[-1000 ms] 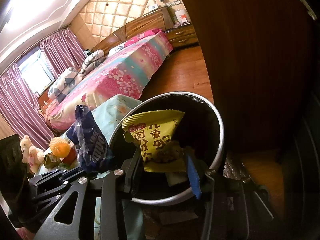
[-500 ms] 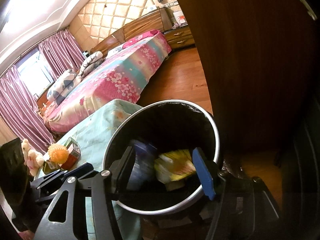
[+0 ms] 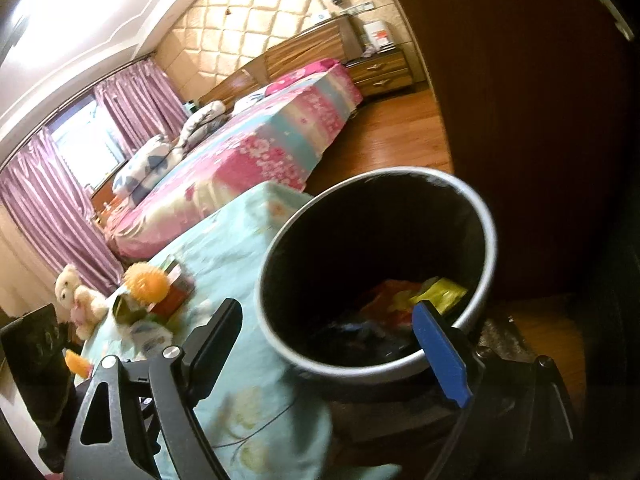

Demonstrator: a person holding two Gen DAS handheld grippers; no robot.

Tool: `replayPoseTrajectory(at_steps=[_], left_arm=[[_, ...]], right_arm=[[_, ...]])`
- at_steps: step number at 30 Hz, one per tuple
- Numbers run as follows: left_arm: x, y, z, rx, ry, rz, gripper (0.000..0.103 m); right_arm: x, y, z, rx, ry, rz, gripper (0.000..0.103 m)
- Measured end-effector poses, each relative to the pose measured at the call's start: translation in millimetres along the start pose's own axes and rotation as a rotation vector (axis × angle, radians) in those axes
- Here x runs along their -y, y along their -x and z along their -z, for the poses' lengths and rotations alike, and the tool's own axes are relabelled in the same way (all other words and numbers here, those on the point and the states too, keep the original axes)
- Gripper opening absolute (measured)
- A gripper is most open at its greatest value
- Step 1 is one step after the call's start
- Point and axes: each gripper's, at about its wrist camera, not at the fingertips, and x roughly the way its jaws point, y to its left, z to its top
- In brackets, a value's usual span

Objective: Collect trash
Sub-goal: 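Open both tools to drop the blue bag and yellow packet into the bin, then grasp the crumpled white tissue with the left tool while the right tool grasps a white wrapper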

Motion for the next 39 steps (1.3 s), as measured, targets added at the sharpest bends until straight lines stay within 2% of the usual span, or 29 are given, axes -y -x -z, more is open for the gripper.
replayPoseTrajectory(at_steps=[22, 31, 39], left_arm=[[-99.9, 94.6, 60.3, 0.059, 0.261, -0.164, 0.051], [-125.7, 108.1, 66.0, 0.076, 0.320, -0.214, 0.051], [-152.8, 102.9, 54.1, 0.076, 0.332, -0.241, 0.051]], right_arm=[[-104.6, -37.6, 51.6, -0.122, 0.134, -0.143, 0.089], [-141.9, -54.9, 67.5, -0.162, 0.193, -0.192, 0.089], [-162.0, -71.1, 68.5, -0.179, 0.226, -0.206, 0.089]])
